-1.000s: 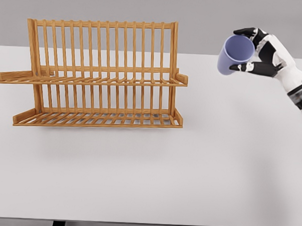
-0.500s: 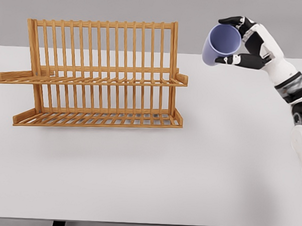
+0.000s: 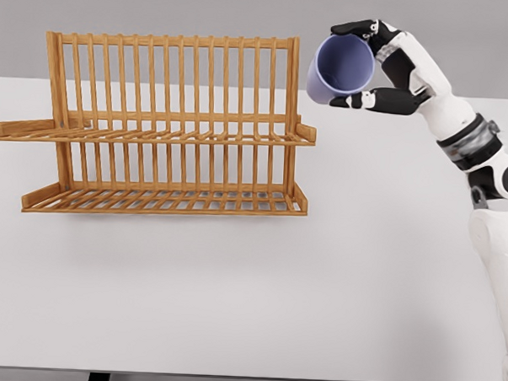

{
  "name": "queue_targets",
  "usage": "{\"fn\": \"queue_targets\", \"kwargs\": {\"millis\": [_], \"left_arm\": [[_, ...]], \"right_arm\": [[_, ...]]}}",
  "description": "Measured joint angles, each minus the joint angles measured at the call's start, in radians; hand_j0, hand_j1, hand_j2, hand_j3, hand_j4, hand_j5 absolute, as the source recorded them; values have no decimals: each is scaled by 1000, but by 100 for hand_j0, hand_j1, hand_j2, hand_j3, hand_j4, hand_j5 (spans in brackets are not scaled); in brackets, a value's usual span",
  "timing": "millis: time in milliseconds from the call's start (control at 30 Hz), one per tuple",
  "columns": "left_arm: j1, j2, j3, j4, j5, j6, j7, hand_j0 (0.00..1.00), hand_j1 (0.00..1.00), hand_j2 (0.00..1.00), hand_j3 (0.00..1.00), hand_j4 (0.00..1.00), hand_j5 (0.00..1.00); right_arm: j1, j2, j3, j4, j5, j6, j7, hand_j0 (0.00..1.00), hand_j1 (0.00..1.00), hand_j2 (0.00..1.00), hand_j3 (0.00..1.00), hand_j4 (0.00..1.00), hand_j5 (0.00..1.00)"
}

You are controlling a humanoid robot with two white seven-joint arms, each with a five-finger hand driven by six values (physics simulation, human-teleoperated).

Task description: Right arm put cup on second shelf

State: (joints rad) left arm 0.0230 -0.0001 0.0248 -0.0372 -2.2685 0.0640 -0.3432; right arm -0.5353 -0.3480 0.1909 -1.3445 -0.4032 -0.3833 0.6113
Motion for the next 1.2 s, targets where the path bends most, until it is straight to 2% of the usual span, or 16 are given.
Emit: {"fn": "queue_targets", "kwargs": {"millis": [400,700,1200], "left_arm": [[0,0,0,0,0,0,0,100,100,100,100,100,100],[0,0,0,0,0,0,0,100,100,100,100,100,100],[0,0,0,0,0,0,0,100,100,100,100,100,100]], "right_arm": [[5,20,73,-46,2,-44,0,67,67,67,67,67,67],[12,30,106,-43,16,-88,0,68,68,68,68,68,68],[2,82,128,-27,60,-100,0,68,68,68,68,68,68]]}}
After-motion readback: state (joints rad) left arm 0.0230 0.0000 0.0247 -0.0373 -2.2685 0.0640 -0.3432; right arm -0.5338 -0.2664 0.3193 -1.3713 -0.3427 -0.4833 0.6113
